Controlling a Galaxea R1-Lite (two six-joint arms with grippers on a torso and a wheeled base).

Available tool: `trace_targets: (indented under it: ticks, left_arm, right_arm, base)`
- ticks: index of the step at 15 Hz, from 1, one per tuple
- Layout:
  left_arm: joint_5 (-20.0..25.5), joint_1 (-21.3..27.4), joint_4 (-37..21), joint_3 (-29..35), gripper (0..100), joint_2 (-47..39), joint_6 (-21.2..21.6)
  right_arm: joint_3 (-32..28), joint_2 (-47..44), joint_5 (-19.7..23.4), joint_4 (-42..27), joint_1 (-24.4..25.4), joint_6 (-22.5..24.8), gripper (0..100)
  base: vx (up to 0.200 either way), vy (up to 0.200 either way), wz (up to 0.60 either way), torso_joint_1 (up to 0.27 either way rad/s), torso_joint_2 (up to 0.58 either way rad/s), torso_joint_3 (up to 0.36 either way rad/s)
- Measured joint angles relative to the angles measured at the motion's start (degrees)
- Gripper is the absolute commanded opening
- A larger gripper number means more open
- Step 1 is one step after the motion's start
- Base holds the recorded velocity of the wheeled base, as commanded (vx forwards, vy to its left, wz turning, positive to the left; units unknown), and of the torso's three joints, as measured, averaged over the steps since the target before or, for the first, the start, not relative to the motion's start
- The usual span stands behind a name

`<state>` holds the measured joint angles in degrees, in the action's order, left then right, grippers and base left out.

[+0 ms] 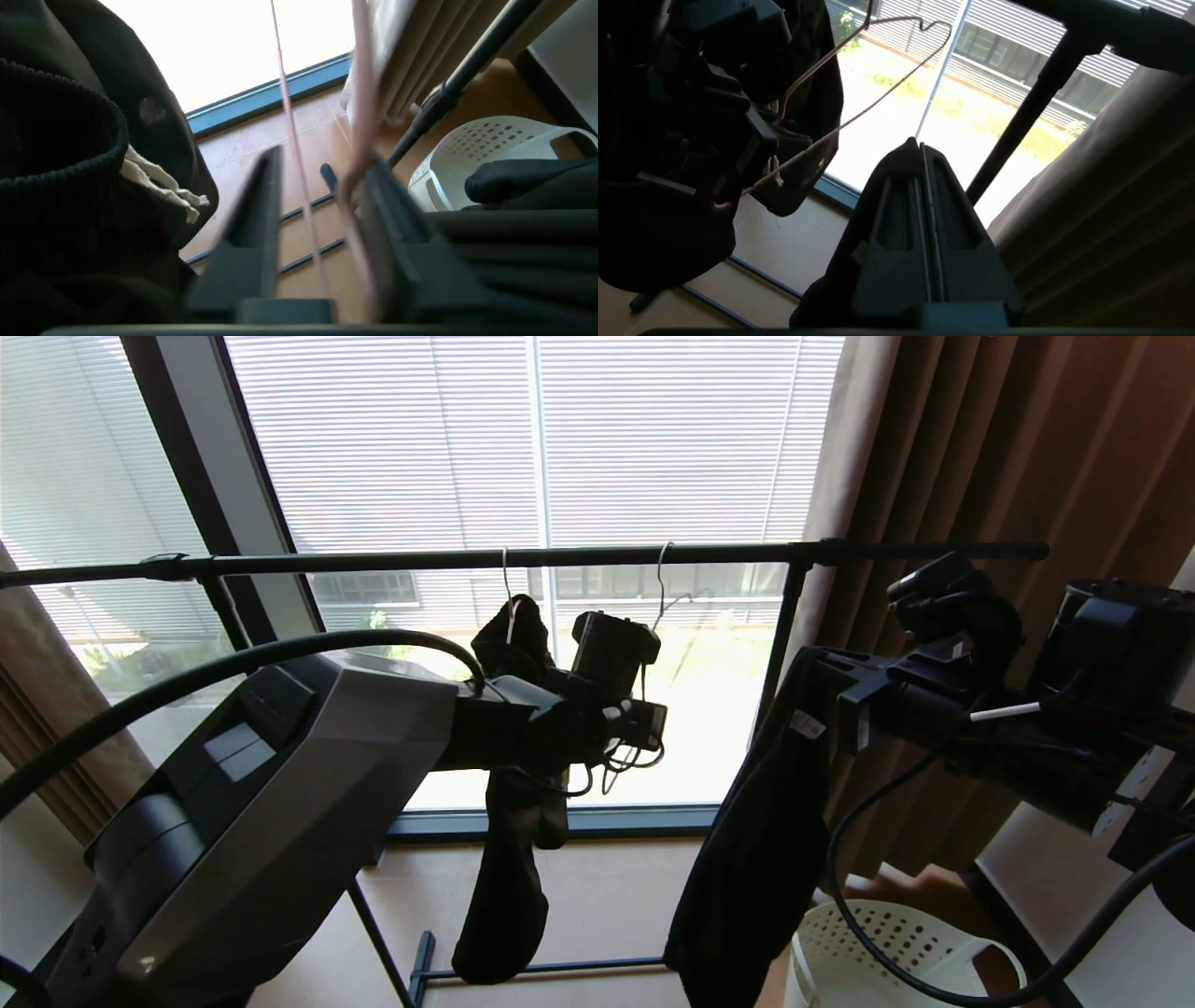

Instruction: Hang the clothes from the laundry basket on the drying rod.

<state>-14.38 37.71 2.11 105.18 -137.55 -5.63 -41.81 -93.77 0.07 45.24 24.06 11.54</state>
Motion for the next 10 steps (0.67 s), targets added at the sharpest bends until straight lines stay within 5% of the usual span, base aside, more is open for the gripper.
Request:
trace_targets:
  ticks: [10]
  left_arm:
    - [-0.1, 0.0, 0.1, -4.4, 0, 6.3, -0.4]
  right_arm:
    - [-0.1, -0.1, 0.0, 0.0, 0.0, 0.0, 0]
  base:
    - [0.000, 0.000, 0.00, 0.000, 0.00, 0.000]
